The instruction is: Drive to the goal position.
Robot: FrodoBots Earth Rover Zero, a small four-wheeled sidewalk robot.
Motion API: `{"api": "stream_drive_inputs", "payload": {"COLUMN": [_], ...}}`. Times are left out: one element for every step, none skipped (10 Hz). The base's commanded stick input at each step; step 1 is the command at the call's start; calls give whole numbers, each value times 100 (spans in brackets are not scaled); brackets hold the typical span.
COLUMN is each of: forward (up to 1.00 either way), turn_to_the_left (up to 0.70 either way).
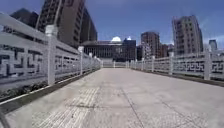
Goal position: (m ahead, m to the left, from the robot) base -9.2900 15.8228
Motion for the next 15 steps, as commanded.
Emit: {"api": "stream_drive_inputs", "payload": {"forward": [70, 70, 70, 70, 70, 70, 70, 70, 70, 70, 70, 70, 70, 70, 70], "turn_to_the_left": [0, 0, 0, 0, 0, 0, 0, 0, 0, 0, 0, 0, 0, 0, 0]}}
